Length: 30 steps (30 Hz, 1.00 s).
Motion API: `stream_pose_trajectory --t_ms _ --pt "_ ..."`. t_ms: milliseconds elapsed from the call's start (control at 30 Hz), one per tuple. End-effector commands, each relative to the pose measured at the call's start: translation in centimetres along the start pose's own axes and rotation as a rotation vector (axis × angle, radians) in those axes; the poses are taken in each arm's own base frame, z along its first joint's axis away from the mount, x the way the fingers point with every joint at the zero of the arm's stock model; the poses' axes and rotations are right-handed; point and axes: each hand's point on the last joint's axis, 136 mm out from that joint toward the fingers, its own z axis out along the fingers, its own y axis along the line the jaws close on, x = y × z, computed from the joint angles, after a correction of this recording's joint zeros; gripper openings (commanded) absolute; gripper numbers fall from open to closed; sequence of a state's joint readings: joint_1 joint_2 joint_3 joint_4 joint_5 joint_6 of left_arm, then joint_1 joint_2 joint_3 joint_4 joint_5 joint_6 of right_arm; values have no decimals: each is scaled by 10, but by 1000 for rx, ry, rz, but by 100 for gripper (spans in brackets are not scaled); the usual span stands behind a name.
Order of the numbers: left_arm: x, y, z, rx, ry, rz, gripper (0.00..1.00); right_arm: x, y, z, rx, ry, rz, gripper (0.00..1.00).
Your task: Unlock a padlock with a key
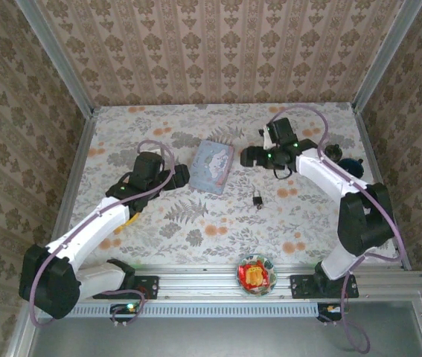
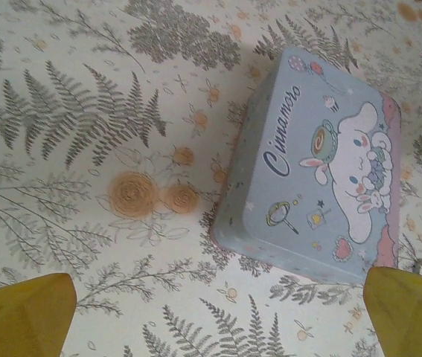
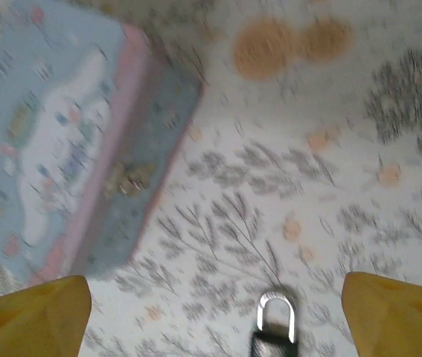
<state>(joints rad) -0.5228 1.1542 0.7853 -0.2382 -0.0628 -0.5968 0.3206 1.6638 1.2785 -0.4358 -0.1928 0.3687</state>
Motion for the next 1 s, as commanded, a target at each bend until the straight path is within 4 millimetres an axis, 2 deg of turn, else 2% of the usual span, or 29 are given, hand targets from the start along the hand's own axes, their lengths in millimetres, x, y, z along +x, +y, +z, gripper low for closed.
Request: stream_pose_trajectory --t_ms 0,133,267,367,467,567,800,967 --pt "4 -12 2 87 6 -65 100 -35 18 21 -67 -50 -37 91" --pt "15 -21 9 162 32 -109 100 -57 28 53 -86 -41 -77 97" --pt "26 -28 16 207 65 -143 100 -69 37 84 -102 -10 -115 95" --pt "34 -34 22 229 95 -155 100 -69 47 105 -129 18 -142 88" --pt "41 -42 29 252 123 -162 100 -64 57 122 -153 55 -166 72" --pt "44 -52 36 283 137 -162 99 -57 59 134 -150 82 -175 64" --pt "50 -67 61 316 187 -160 87 -37 58 140 -138 121 -171 53" --pt "44 -69 79 327 193 -169 73 -22 49 127 -116 110 -138 43"
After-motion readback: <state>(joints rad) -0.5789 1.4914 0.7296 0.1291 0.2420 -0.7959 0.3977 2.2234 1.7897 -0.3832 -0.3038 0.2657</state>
